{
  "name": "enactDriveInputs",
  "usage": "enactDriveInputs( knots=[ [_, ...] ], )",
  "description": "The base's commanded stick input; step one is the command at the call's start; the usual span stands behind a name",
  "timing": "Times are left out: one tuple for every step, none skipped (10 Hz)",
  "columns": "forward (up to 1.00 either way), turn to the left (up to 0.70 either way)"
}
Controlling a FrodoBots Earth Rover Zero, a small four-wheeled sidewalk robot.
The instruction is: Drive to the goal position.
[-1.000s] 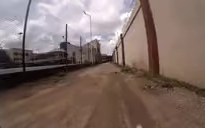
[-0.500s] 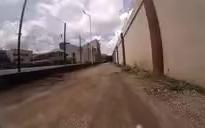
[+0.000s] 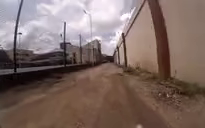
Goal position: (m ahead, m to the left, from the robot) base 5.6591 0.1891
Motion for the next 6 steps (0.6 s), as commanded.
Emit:
enactDriveInputs(
  knots=[
    [0.50,0.00],
    [0.50,0.00],
    [0.50,0.00],
    [0.50,0.00],
    [0.50,0.00],
    [0.50,0.00]
  ],
)
